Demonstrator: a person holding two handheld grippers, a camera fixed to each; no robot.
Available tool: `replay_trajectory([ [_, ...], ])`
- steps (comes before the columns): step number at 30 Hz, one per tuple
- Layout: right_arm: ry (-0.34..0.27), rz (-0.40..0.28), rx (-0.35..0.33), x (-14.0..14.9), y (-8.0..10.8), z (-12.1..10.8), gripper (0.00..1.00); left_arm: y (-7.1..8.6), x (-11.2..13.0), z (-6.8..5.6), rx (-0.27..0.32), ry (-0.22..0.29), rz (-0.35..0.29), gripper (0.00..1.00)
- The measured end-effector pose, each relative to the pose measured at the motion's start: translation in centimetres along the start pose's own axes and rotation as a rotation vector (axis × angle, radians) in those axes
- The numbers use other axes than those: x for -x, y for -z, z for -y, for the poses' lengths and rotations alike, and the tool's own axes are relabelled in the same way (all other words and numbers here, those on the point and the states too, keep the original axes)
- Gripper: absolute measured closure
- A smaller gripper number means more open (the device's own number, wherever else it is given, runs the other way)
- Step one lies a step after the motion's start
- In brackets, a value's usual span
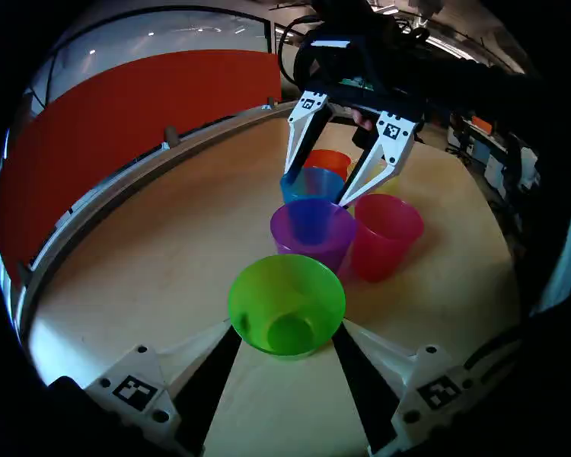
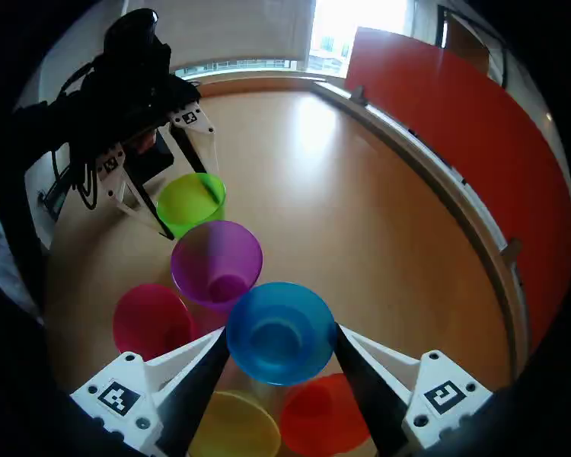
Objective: Pour water
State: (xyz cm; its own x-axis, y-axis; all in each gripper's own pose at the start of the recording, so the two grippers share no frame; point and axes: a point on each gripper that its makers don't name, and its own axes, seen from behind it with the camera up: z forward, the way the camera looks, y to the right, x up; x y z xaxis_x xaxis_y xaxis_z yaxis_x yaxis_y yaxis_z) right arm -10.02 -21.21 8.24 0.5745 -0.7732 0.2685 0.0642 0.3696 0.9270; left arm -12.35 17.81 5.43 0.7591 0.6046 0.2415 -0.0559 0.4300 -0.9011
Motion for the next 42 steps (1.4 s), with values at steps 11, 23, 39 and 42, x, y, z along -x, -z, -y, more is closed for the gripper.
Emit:
replay_trajectory([
  [11,-0.013,-0.013,0.006,0.0,0.1,0.0,0.06,0.1,0.0,0.1,-0.005,0.006,-0.007,0.19],
  [23,-0.026,-0.040,0.016,-0.4,0.4,0.2,0.06,0.3,-0.2,-0.2,-0.013,0.006,-0.014,0.19],
  [39,-0.041,-0.125,0.060,-2.6,3.3,-0.1,0.06,1.9,-2.2,-0.5,-0.049,0.029,-0.063,0.19],
  [42,-0.045,-0.147,0.072,-3.1,4.1,-0.1,0.06,2.5,-2.9,-0.5,-0.060,0.034,-0.077,0.19],
])
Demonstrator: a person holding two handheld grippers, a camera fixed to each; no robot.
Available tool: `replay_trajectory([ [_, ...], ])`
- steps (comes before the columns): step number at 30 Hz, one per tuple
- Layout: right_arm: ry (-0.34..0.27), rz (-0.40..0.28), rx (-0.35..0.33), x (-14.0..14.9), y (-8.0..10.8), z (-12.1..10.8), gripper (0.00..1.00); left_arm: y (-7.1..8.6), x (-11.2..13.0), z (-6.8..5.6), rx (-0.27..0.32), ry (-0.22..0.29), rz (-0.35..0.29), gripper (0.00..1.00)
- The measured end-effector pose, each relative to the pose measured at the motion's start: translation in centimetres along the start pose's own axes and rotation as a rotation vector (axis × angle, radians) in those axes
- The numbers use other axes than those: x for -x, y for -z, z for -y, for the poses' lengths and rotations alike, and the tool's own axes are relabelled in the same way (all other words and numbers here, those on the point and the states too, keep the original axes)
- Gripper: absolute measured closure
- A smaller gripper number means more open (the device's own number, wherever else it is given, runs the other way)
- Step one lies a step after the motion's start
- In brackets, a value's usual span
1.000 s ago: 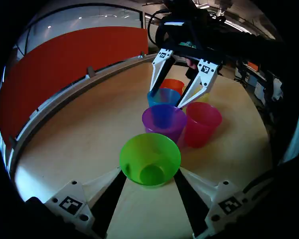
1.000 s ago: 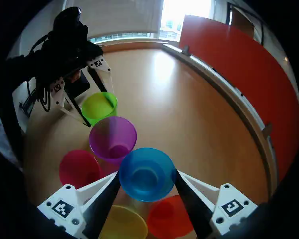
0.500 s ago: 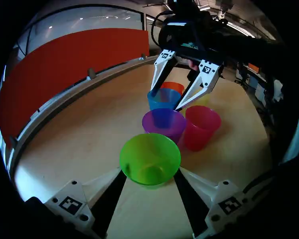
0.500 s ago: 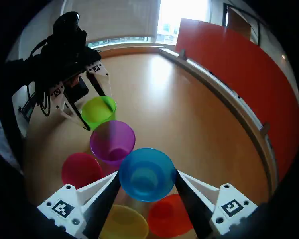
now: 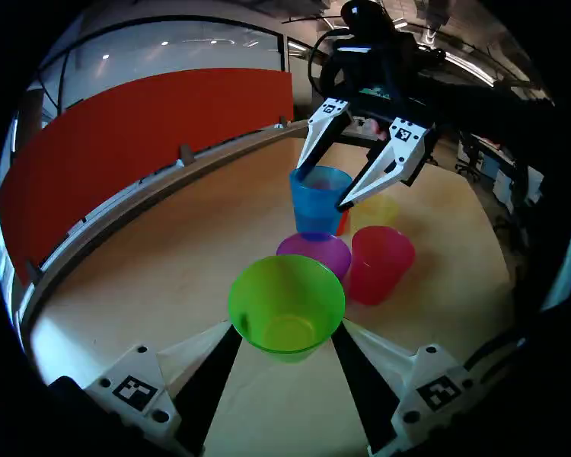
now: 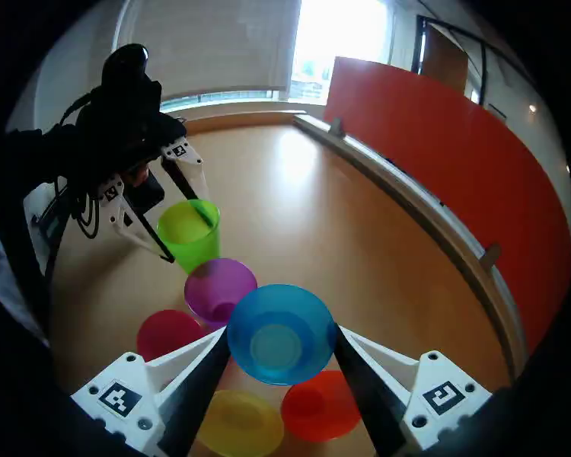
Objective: Pour water
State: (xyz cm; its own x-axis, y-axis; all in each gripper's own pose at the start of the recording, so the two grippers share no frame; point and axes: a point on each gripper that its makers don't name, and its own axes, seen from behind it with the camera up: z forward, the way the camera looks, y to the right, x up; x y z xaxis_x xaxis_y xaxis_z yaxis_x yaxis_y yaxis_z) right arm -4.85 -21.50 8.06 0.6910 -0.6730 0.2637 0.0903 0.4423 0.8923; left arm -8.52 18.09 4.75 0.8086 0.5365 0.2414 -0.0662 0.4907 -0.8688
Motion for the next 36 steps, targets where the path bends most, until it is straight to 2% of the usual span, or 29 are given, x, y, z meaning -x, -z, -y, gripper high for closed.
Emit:
replay_trajectory([
  [12,-0.013,-0.087,0.043,-2.8,2.9,0.5,0.06,2.8,-3.7,-0.2,-0.064,0.021,-0.091,0.19],
  [24,-0.027,-0.167,0.067,-4.7,5.1,1.8,0.06,5.0,-5.4,-0.9,-0.102,0.013,-0.129,0.19],
  [36,-0.045,-0.231,0.079,-5.9,6.4,2.5,0.06,6.6,-7.3,-0.7,-0.143,0.022,-0.196,0.19],
])
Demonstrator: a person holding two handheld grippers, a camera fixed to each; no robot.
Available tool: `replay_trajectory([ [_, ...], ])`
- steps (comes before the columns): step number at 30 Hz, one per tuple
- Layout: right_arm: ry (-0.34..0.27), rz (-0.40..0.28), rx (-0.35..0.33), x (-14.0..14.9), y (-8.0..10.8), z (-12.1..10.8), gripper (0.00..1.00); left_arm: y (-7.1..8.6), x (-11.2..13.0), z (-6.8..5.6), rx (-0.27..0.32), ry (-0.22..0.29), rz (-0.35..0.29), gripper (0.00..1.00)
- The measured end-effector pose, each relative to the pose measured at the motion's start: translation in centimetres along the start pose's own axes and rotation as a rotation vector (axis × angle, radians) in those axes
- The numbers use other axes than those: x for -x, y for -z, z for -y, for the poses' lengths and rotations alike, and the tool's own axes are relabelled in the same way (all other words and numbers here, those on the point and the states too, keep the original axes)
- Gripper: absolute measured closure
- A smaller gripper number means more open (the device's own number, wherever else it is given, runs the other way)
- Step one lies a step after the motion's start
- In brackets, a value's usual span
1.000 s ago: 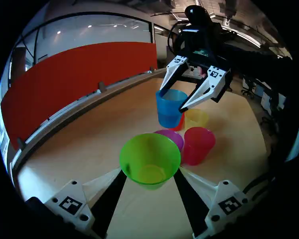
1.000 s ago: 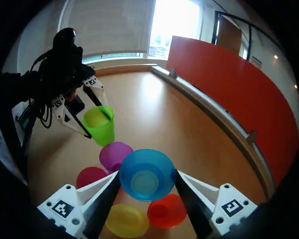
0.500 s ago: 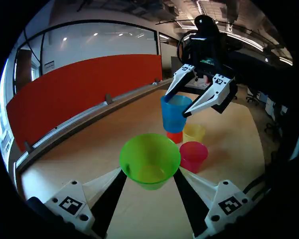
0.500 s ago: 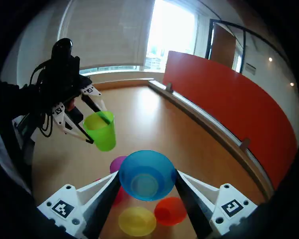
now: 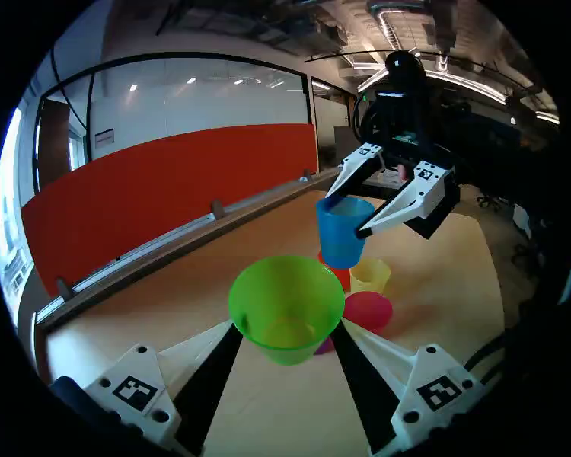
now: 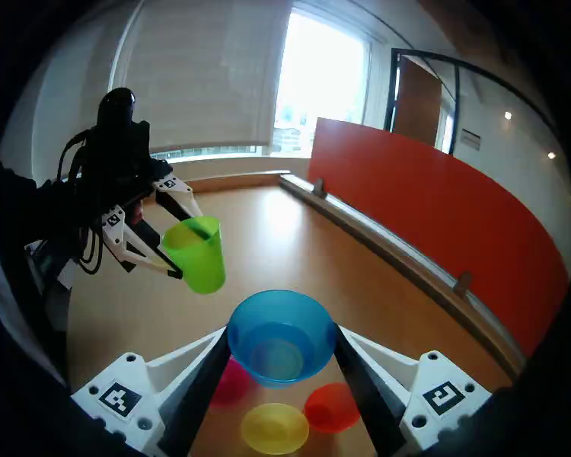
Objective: Pour water
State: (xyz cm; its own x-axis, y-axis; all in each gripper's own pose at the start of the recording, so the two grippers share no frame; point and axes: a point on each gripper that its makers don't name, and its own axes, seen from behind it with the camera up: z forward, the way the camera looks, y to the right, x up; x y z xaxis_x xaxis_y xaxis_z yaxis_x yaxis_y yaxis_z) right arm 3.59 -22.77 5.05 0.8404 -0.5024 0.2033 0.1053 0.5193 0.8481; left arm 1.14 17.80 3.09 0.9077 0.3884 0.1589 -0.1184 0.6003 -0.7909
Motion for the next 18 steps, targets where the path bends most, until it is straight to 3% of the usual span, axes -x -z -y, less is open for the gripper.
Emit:
replay_trajectory([
  [18,-0.013,-0.043,0.011,-1.0,1.1,0.6,0.06,1.7,-2.6,0.5,-0.054,0.047,-0.117,0.19],
])
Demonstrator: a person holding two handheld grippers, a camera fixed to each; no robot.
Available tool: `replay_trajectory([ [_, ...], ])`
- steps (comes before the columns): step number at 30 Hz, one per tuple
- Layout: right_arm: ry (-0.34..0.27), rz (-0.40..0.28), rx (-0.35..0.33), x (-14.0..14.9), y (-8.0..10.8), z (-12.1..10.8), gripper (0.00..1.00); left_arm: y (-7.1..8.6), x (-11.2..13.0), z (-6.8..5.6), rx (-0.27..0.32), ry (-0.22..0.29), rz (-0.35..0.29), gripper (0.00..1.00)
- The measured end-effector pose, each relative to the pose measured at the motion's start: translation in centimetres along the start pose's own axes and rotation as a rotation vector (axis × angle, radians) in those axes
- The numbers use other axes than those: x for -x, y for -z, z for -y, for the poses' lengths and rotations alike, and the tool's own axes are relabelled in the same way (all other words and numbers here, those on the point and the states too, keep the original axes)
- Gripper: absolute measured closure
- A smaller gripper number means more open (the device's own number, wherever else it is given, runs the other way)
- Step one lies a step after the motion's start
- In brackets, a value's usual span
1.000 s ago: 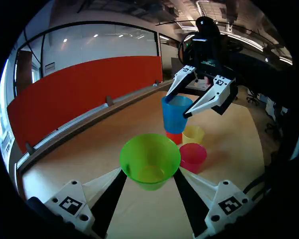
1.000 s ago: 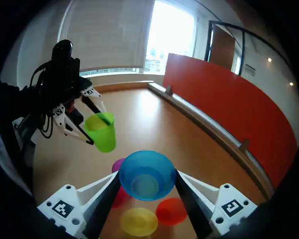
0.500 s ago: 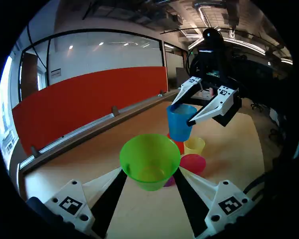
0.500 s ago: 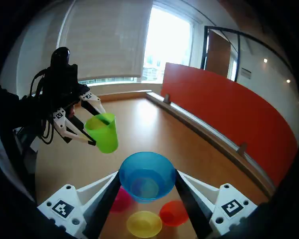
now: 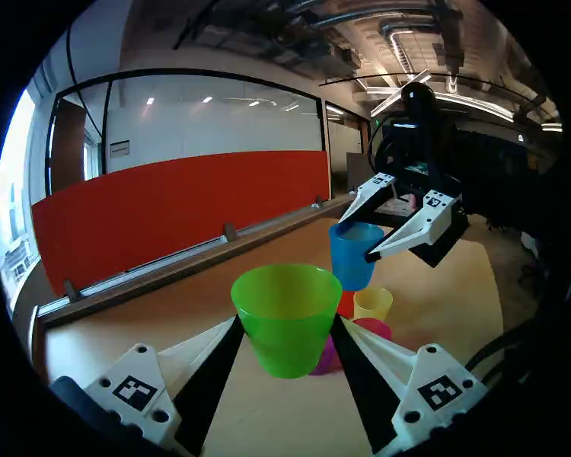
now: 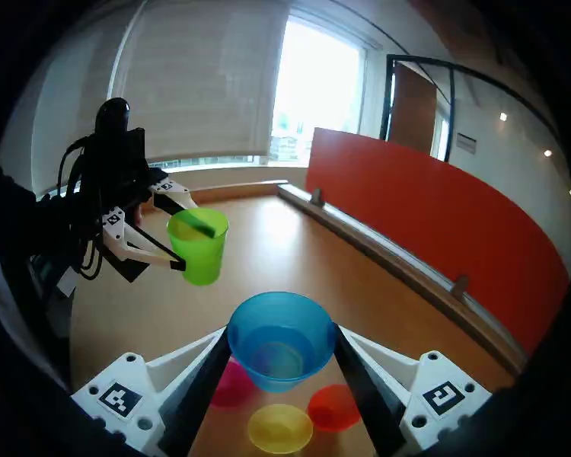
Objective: Pour water
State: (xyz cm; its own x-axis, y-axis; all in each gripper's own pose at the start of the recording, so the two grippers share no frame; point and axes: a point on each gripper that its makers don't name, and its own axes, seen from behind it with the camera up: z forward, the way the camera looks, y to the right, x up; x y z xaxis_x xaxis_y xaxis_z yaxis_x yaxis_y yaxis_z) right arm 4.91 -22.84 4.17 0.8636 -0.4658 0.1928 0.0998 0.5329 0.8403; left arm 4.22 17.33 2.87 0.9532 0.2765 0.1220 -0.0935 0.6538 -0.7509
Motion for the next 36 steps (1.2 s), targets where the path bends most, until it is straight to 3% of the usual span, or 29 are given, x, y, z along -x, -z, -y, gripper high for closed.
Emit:
replay_trajectory([
  [12,-0.002,-0.027,0.008,-0.6,0.9,0.3,0.06,0.6,-2.0,-0.2,-0.018,0.035,-0.090,0.19],
  [19,-0.003,-0.039,0.011,-1.0,1.3,0.3,0.06,0.7,-2.8,-0.9,-0.005,0.059,-0.137,0.19],
  [36,-0.005,-0.052,0.006,-0.9,1.6,0.5,0.06,0.8,-3.3,-0.7,-0.020,0.075,-0.179,0.19],
])
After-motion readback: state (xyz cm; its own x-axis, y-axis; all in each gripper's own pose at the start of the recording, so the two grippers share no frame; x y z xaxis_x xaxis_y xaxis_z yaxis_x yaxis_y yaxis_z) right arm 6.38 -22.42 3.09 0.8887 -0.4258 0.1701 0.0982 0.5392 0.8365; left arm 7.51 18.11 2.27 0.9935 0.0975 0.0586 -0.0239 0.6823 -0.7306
